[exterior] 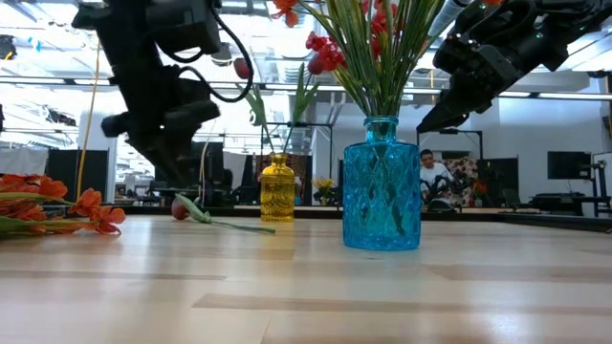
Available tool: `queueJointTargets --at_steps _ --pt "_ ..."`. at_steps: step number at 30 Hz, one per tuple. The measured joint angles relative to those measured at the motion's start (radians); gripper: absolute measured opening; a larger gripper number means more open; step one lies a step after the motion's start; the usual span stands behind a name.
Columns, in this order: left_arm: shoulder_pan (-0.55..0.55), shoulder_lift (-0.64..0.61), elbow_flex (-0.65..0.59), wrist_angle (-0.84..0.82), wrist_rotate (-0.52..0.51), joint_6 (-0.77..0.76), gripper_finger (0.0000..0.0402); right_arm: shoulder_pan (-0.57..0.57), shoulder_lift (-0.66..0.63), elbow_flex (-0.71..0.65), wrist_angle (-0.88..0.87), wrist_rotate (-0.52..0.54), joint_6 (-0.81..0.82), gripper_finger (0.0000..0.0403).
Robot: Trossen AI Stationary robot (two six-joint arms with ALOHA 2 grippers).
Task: Sort flowers into vase by color
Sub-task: Put the dark red flower into the yellow vase
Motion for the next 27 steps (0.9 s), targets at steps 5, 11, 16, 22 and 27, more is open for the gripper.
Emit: queueJointTargets --at_steps 5,11,16,22,27 --pt "0.014 0.025 -0.004 0.093 -0.049 -0.198 0.0126 0.000 0.000 0.000 0.000 0.000 0.000 0.0214" --pt "0.039 0.076 -0.004 0.214 -0.059 -0.294 0.0126 0.000 0.000 0.000 0.002 0.000 0.000 0.0214" --pt "0.081 0.136 -0.004 0.257 -0.044 -0.363 0.0126 0.000 0.000 0.000 0.001 0.000 0.001 0.0214" --pt "0.158 0.183 -0.004 0.246 0.014 -0.451 0.0126 0.000 0.000 0.000 0.001 0.000 0.000 0.0214" --pt "0.224 0.189 -0.003 0.252 0.037 -0.458 0.0126 0.000 0.000 0.000 0.003 0.000 0.001 0.0214"
